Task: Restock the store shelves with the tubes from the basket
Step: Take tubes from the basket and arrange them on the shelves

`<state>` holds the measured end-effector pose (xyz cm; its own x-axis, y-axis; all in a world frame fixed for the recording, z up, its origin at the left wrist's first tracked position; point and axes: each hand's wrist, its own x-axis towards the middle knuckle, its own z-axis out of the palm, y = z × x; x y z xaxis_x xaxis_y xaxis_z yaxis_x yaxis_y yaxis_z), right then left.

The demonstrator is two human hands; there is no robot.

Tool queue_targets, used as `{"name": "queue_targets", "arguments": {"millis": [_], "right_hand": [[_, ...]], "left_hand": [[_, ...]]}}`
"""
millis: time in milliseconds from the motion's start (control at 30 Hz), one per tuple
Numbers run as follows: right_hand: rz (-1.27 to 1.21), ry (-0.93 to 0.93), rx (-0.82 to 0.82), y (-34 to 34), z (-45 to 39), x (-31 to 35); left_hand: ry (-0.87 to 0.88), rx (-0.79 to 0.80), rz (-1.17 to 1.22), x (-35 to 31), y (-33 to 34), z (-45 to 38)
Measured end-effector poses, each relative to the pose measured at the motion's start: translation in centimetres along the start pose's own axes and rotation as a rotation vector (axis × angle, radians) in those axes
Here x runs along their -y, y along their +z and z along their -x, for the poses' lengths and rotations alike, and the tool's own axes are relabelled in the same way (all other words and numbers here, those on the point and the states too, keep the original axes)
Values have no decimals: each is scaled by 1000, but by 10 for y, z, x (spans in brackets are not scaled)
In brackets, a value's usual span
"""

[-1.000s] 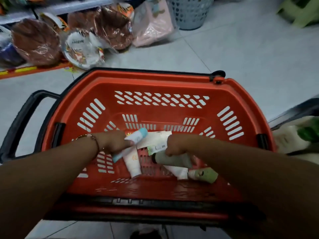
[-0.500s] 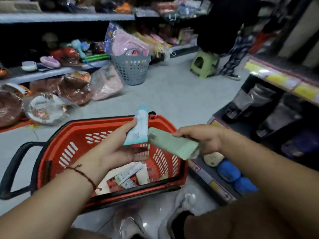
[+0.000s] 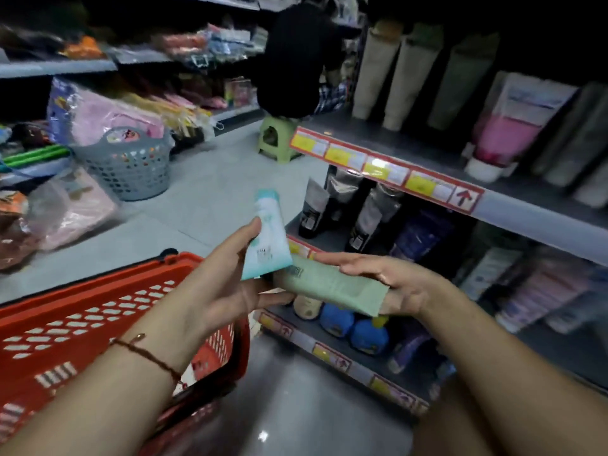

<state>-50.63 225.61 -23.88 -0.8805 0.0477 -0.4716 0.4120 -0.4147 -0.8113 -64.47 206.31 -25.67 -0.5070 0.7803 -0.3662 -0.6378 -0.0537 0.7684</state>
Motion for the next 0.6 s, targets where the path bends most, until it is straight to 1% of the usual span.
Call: {"name": "queue_targets", "arguments": {"millis": [67,133,233,300,367,467,600], "right_hand": [[14,-16,-41,-9,7,4],[-63,-47,-77,-18,13,7],[-341,-115,-59,-27,22,7],[-524,-214,-84,-30,26,4],[-613,-330,-116,-31,32,4],[-595,-436,-147,-27,39,5],[-521,-504,-266,-20,37,2]], "left_hand": [[30,3,-94,-2,19,-8],[76,-5,-121,-3,35,-16],[127,-21,-63,-1,54,-27],[149,-41,19,2,62,-32],[138,-29,110,8,69,-33],[111,-3,177,20,77,-32],[94,60,160,31,83,-31]]}}
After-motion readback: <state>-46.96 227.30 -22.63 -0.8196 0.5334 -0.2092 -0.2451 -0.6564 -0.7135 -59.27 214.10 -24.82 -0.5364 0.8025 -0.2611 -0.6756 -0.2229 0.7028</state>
